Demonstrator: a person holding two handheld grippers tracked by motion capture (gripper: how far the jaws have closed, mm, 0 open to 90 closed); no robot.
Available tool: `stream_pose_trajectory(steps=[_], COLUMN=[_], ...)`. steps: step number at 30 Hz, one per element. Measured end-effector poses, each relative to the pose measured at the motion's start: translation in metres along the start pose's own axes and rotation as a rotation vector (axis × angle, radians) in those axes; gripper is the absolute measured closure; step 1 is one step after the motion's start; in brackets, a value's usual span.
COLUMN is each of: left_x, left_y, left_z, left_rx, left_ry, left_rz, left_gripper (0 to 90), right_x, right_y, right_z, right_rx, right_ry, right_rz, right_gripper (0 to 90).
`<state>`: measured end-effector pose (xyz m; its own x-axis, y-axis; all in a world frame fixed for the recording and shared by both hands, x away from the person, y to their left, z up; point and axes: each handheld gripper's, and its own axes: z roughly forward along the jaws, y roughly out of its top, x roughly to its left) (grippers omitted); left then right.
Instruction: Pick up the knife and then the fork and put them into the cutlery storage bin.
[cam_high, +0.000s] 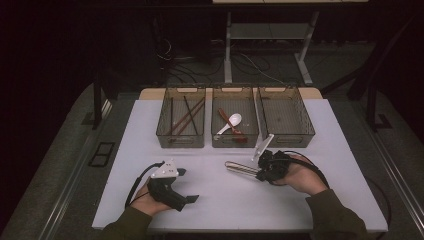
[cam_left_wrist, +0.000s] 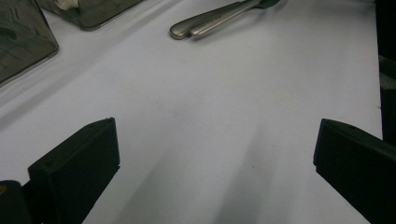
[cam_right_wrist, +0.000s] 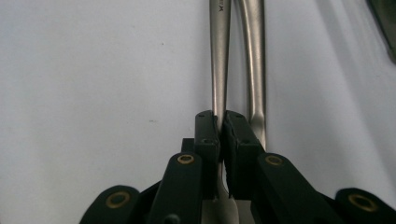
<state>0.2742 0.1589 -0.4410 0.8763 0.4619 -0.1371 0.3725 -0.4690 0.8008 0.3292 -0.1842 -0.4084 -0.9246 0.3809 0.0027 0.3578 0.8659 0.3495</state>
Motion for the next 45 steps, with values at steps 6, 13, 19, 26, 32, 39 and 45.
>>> stream_pose_trajectory(steps=[6, 13, 19, 26, 32, 39, 45], left_x=[0.000, 0.000, 0.000, 0.000, 0.000, 0.001, 0.002], left_y=[0.000, 0.000, 0.000, 0.000, 0.000, 0.000, 0.000], left_z=[0.000, 0.000, 0.000, 0.000, 0.000, 0.000, -0.001], left_rx=[-0.003, -0.006, -0.011, -0.016, -0.016, -0.026, -0.027], left_ry=[0.000, 0.000, -0.002, 0.000, 0.000, -0.006, -0.005], left_rz=[0.001, 0.002, 0.002, 0.001, -0.003, -0.014, -0.015], left_gripper=[0.0, 0.0, 0.0, 0.0, 0.0, 0.0, 0.0], right_x=[-0.004, -0.008, -0.013, -0.024, -0.031, -0.043, -0.061], right_y=[-0.005, -0.008, -0.013, -0.022, -0.028, -0.033, -0.037], right_z=[-0.010, -0.019, -0.028, -0.041, -0.051, -0.063, -0.074], right_rx=[-0.056, -0.102, -0.162, -0.233, -0.271, -0.305, -0.321], right_ry=[-0.010, -0.014, -0.016, -0.026, -0.040, -0.072, -0.126], right_rz=[0.011, 0.035, 0.085, 0.140, 0.188, 0.224, 0.268], right_gripper=[84.4, 84.4, 84.4, 84.3, 84.3, 84.4, 84.3])
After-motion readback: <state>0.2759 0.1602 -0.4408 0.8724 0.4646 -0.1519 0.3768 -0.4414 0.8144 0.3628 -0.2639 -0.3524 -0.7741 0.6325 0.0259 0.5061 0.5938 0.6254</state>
